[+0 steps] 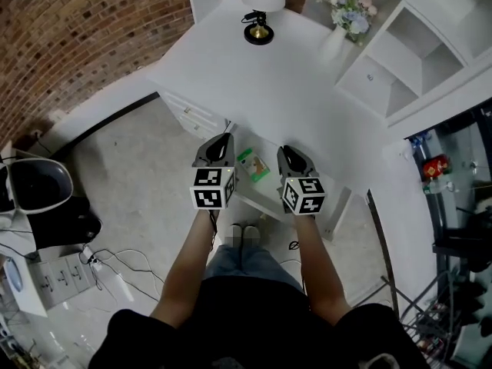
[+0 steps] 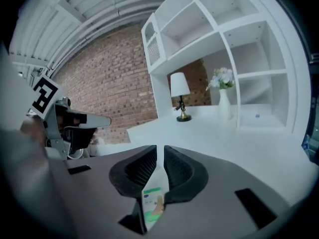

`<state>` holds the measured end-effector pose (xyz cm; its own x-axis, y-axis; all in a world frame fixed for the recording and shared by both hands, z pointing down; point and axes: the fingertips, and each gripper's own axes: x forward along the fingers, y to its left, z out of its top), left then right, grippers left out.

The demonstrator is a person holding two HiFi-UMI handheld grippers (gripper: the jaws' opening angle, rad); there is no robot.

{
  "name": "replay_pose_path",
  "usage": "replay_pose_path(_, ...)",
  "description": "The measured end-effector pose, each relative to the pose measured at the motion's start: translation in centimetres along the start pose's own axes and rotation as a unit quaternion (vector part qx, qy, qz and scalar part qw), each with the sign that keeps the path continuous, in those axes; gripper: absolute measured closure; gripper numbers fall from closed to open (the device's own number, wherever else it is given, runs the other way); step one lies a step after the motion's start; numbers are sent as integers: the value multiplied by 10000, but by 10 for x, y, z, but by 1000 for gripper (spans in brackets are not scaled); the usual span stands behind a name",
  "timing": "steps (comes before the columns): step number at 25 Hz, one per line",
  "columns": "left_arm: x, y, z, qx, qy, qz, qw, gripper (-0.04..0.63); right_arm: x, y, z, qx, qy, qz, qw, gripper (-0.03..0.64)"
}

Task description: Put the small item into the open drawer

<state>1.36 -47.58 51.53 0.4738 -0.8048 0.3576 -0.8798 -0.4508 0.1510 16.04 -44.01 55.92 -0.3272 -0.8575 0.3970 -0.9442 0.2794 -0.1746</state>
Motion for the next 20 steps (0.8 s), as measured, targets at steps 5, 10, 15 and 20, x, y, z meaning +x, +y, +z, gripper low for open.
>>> replay_pose_path(5, -21, -19, 44, 409, -514, -138, 9977, 574, -42, 1, 58, -64, -916, -242, 9955, 600)
replay_pose_path(10, -34, -40, 69, 705, -888, -331, 9930, 574, -81, -2, 95, -108, -1592, -460, 9861, 609)
replay_pose_path(15, -42, -58, 84, 1004, -1205, -422, 9867, 574, -107, -5, 113, -163, -1984, -553, 9784, 614)
replay_pose_path(20, -49, -66, 84, 1085, -1282, -425, 9849, 574, -119, -3, 113, -239, -2112, -583, 9754, 615)
